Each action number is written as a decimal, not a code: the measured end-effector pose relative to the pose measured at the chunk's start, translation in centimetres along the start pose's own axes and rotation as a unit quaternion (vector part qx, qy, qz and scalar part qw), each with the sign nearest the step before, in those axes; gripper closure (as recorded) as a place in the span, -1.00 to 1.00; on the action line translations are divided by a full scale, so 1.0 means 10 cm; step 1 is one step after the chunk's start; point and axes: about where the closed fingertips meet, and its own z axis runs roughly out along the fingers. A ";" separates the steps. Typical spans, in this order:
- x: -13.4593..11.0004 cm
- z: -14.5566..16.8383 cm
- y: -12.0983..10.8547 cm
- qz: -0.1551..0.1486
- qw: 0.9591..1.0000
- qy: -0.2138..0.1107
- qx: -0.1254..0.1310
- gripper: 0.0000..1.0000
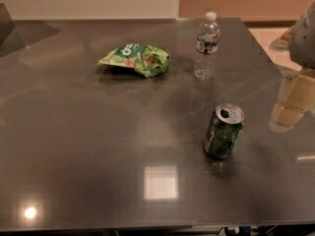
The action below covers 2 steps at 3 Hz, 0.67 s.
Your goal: Knock green can over
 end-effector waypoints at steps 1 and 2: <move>0.00 0.00 0.00 0.000 1.000 0.000 0.000 -1.00; -0.01 -0.02 -0.02 0.000 1.000 -0.006 -0.009 -1.00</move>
Offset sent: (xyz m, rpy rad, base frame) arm 0.0026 -0.0005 -0.0001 0.0329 0.0570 0.0168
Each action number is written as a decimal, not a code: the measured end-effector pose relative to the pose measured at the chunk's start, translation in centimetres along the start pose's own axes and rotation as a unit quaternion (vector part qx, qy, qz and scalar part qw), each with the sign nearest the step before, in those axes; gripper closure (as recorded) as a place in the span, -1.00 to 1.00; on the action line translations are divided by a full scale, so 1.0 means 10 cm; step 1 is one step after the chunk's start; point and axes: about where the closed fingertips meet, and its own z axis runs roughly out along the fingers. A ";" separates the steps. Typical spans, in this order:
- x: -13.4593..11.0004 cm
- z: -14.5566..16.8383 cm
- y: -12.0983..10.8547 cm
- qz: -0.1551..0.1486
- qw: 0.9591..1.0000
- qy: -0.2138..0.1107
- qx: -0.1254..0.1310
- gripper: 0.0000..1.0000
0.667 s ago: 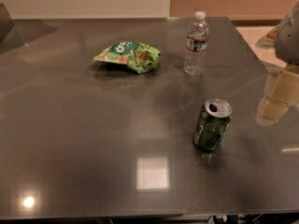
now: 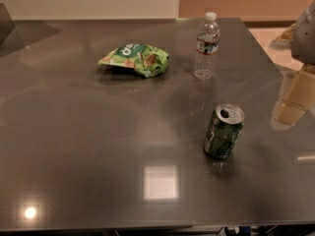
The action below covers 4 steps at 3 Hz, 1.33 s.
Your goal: Knock green can over
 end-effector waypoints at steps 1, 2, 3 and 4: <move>-0.05 0.09 0.06 -0.006 0.999 -0.034 -0.016 -1.00; -0.11 0.28 0.21 -0.022 0.996 -0.074 -0.043 -1.00; -0.16 0.51 0.37 -0.041 0.991 -0.108 -0.072 -1.00; -0.20 0.73 0.48 -0.055 0.985 -0.134 -0.095 -1.00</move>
Offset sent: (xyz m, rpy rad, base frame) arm -0.0260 0.0368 -0.0642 0.2536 0.0981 0.1931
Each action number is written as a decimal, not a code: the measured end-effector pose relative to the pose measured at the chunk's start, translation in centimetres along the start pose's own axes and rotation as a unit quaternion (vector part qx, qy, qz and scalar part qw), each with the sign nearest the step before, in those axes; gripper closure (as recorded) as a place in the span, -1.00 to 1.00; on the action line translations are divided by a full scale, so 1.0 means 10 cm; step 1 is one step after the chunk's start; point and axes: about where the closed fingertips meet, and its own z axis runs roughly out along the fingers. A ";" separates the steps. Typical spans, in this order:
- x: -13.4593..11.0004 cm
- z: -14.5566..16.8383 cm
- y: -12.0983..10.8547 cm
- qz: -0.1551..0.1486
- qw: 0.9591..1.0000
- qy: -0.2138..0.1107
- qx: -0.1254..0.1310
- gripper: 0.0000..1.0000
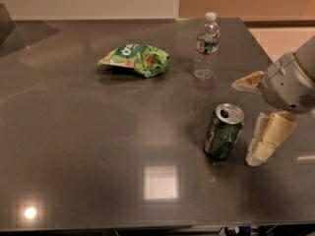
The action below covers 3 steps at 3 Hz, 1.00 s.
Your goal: Knock green can over
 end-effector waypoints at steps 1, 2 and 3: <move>0.00 0.14 0.00 -0.001 1.000 -0.025 -0.010 -1.00; -0.04 0.18 -0.05 0.009 0.999 -0.050 -0.006 -0.63; -0.11 0.19 -0.05 0.016 0.997 -0.070 -0.010 -0.17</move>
Offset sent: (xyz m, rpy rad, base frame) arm 0.0159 0.0120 -0.0149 0.1643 0.0064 -0.0313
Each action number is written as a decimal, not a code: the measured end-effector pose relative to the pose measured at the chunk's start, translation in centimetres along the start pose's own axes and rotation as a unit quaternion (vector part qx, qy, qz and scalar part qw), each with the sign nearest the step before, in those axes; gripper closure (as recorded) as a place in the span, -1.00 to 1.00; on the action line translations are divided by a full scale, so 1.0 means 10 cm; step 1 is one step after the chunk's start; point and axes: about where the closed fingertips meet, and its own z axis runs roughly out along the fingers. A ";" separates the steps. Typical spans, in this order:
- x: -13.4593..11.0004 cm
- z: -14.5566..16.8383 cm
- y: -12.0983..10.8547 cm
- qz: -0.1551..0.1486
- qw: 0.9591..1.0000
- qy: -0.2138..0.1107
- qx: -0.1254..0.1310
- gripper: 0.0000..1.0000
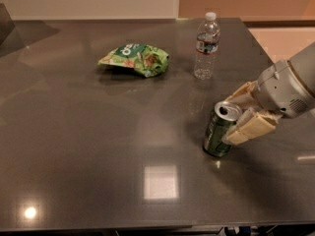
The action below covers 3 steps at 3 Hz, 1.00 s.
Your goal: Knock green can over
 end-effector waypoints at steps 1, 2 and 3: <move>-0.08 -0.02 0.01 0.001 1.000 -0.012 -0.002 0.28; -0.18 -0.07 -0.03 -0.001 1.000 0.010 -0.005 0.74; -0.25 -0.10 -0.12 -0.006 0.997 0.077 -0.006 1.00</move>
Offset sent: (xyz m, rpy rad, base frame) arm 0.0148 0.0117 0.0263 -0.1329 0.0326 0.0112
